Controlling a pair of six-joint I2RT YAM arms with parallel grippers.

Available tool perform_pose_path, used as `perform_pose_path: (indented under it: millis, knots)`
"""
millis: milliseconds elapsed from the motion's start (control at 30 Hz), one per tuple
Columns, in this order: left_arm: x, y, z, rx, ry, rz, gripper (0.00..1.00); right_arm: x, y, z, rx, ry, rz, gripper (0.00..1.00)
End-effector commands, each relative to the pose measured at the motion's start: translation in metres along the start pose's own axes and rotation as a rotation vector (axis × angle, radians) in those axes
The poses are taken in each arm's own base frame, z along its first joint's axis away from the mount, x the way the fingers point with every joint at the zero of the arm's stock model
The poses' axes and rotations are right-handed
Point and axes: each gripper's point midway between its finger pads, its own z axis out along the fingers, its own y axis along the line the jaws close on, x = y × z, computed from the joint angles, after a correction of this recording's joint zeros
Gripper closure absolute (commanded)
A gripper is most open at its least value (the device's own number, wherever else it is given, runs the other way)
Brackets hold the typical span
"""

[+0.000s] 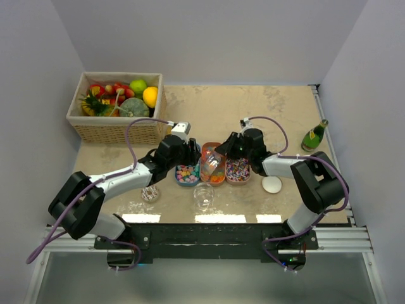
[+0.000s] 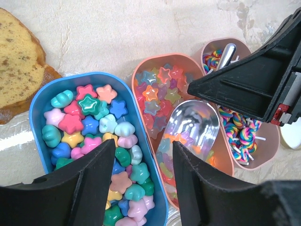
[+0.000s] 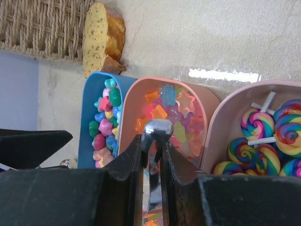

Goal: Pack the candies
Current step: Scoop the fake candies from the storage box.

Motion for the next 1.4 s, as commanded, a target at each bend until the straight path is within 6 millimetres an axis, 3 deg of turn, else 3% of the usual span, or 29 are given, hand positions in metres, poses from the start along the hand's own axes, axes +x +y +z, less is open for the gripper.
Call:
perform_pose_path:
  millis: [0, 300, 667, 967, 1167, 1367]
  knots:
    - [-0.023, -0.002, -0.007, -0.008, -0.066, -0.008, 0.43, -0.016, 0.000, -0.006, -0.005, -0.070, 0.038, 1.00]
    - [-0.023, -0.001, -0.007, -0.016, -0.064, -0.011, 0.43, -0.025, 0.006, -0.019, -0.061, -0.140, 0.067, 1.00]
    - [-0.024, 0.000, -0.008, -0.026, -0.064, -0.009, 0.43, -0.025, -0.002, -0.026, -0.134, -0.140, 0.181, 1.00]
    - [-0.025, -0.001, -0.008, -0.025, -0.067, -0.009, 0.43, -0.039, 0.006, -0.031, -0.136, -0.167, 0.167, 1.00]
    - [-0.025, 0.002, -0.008, -0.039, -0.064, -0.004, 0.44, -0.042, -0.005, -0.041, -0.095, -0.186, 0.153, 1.00]
    - [-0.025, 0.003, -0.008, -0.043, -0.066, -0.004, 0.44, -0.048, -0.003, -0.049, -0.100, -0.205, 0.144, 1.00]
